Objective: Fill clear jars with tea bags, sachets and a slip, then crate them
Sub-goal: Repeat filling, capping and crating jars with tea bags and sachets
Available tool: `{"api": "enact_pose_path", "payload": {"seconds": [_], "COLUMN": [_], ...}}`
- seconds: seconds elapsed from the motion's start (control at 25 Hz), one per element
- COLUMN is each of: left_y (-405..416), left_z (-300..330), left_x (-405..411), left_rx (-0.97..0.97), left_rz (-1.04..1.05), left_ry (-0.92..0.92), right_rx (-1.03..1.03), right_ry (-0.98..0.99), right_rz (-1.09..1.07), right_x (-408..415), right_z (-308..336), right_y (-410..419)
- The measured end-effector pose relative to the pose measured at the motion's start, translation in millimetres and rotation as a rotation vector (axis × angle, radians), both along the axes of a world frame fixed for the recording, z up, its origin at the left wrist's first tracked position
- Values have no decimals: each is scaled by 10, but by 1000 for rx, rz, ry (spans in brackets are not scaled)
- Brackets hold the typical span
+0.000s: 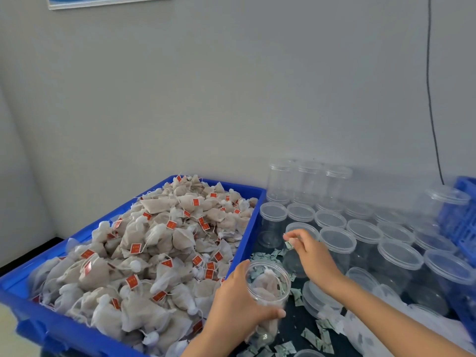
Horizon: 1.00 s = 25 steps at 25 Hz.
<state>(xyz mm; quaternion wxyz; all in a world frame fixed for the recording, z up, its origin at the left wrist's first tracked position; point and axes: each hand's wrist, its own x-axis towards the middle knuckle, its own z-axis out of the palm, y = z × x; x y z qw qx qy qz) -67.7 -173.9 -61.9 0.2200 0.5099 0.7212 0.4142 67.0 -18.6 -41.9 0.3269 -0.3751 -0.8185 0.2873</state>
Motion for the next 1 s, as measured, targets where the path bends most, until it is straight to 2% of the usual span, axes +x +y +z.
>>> {"api": "enact_pose_path", "payload": {"seconds": [0.12, 0.2, 0.28, 0.44, 0.64, 0.8, 0.88, 1.0], "left_y": [9, 2, 5, -8, -18, 11, 55, 145], "left_z": [-4, 5, 14, 25, 155, 187, 172, 177], "left_x": [-4, 1, -17, -59, 165, 466, 686, 1047], "left_rx": [8, 21, 29, 45, 53, 89, 79, 69], "left_rz": [-9, -24, -61, -31, -59, -56, -110, -197], "left_ry": [4, 0, -22, 12, 147, 111, 106, 99], "right_rx": [43, 31, 67, 121, 70, 35, -43, -192], "right_ry": [54, -86, -193, -217, -268, -299, -364, -567], "right_rz": [155, 268, 272, 117, -154, -371, -468, -527], "right_x": [43, 76, 152, 610, 1532, 2110, 2335, 2480], "right_z": [189, 215, 204, 383, 582, 463, 313, -7], "right_y": [-330, -527, -576, -509, -418, -388, -360, -374]}}
